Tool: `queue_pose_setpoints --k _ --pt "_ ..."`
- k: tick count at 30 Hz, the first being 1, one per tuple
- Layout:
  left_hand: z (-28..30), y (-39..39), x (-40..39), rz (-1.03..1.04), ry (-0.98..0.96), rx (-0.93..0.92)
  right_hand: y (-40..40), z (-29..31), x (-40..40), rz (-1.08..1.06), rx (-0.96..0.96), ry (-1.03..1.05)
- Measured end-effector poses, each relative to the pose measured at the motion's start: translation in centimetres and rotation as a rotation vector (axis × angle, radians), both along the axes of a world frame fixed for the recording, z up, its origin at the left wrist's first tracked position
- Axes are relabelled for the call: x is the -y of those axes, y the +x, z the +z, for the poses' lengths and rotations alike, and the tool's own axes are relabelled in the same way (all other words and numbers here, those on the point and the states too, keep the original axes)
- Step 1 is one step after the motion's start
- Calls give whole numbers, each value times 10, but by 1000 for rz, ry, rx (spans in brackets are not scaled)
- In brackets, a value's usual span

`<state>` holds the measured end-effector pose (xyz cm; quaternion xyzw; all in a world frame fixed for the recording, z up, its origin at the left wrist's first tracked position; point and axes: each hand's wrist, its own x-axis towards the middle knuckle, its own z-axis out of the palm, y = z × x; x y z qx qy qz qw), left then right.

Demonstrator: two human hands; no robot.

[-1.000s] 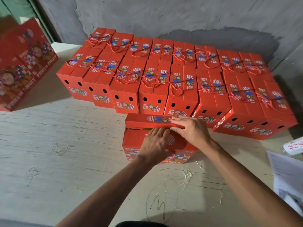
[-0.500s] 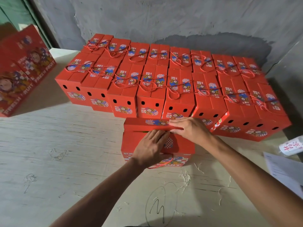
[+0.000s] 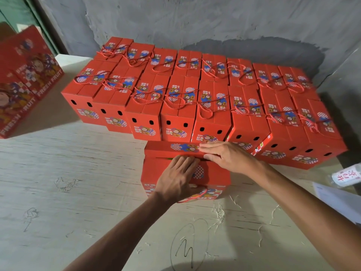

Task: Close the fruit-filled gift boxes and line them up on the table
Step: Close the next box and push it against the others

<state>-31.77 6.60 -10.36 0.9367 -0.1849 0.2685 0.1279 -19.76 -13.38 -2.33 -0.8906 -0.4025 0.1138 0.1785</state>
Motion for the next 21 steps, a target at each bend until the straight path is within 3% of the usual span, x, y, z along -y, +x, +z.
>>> queue_pose_setpoints --k 21 --pt "-6 3 -6 -73 -15 143 -13 -9 2 -55 1 73"
